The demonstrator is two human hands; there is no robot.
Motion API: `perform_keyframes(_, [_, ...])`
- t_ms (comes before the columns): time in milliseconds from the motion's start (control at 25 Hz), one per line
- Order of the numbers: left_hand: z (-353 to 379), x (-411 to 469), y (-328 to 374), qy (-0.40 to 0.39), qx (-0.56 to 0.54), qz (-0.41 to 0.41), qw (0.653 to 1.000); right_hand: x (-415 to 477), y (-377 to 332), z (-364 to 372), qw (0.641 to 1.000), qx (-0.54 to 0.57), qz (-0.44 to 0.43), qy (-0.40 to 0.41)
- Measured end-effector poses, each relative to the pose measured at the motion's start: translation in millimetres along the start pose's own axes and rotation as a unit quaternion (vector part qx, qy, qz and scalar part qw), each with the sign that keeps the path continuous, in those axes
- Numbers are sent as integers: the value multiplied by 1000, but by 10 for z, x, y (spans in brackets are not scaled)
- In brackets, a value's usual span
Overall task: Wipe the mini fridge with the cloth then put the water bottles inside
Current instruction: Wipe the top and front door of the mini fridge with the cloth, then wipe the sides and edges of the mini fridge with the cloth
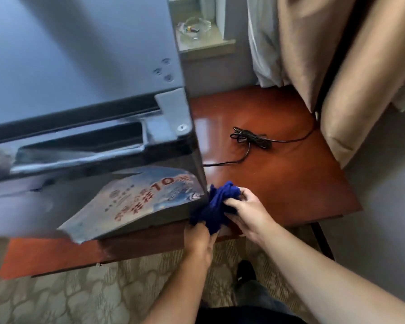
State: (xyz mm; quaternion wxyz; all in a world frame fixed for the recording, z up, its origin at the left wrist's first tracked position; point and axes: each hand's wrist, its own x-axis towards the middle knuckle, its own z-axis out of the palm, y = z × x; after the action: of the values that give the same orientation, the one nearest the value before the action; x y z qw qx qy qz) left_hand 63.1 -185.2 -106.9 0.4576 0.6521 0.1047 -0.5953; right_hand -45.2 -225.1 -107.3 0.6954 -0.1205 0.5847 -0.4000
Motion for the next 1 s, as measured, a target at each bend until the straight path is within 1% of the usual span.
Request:
perform_keyframes(120, [39, -67, -56, 1, -61, -23, 998, -41, -203, 35, 997, -24, -22, -64])
perform_keyframes(200, [3, -237, 22, -27, -94, -27, 995, -150, -300, 70, 994, -23, -34, -102])
perform_keyframes(280, [-82, -417, 145, -62, -96, -18, 993, -278, -389, 83, 991, -33, -53, -122])
perform_keyframes(400, [-254, -697, 349, -89, -49, 21, 995, -576, -461, 91, 985, -31, -83, -150])
perform_keyframes(520, [-431, -867, 478, -118, -25, 92, 988, -863, -420, 143, 977, -15, -116, -178])
perform_keyframes(640, [-652, -929, 557, -155, 20, 151, 976, -1029, -206, 225, 977, -24, -132, -167])
perform_keyframes(760, [-919, -891, 543, -141, 60, 167, 974, -1137, 109, 281, 981, -65, -121, -140])
perform_keyframes(840, [-1072, -885, 471, -128, 78, 176, 973, -1242, 250, 285, 980, -98, -130, -110])
perform_keyframes(920, [-1170, -888, 373, -128, 102, 201, 966, -1364, 289, 246, 970, -151, -171, -84])
perform_keyframes(1000, [-1156, -884, 270, -139, 132, 221, 956, -1456, 224, 155, 947, -219, -230, -55])
